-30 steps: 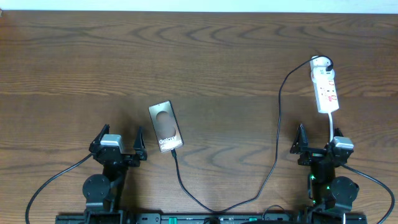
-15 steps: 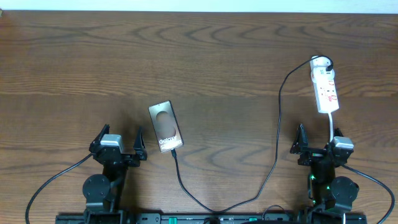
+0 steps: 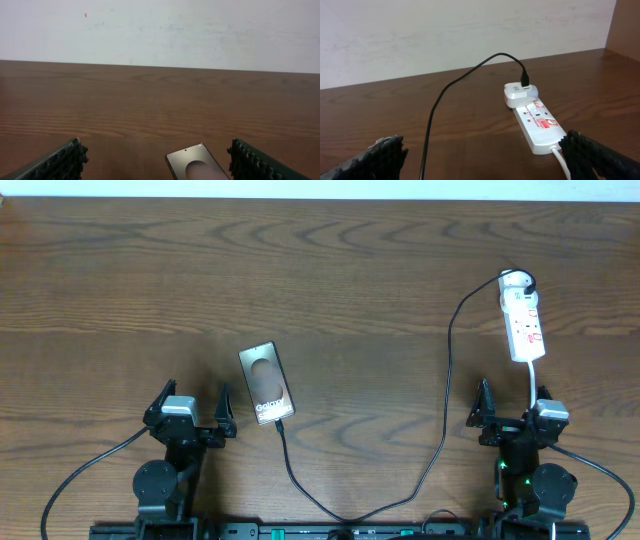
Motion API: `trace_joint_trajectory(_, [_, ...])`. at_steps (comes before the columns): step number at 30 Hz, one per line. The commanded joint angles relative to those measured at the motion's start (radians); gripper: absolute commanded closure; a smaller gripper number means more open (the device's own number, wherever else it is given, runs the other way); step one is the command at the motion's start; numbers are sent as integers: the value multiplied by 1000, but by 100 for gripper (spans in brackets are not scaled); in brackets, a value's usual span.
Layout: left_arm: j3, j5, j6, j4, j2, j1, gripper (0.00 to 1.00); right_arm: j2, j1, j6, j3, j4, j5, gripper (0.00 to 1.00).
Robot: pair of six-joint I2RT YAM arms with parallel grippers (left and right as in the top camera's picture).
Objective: Plug charger to phone and switch on socket
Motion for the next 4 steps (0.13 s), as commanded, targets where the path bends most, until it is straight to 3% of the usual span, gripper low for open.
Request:
trace_joint_trajectory(1, [-10, 23, 2, -44, -7, 6, 11, -10, 5, -18, -2, -4, 11, 1])
trace_joint_trajectory(4, [-10, 23, 2, -44, -7, 6, 11, -10, 5, -18, -2, -4, 11, 1])
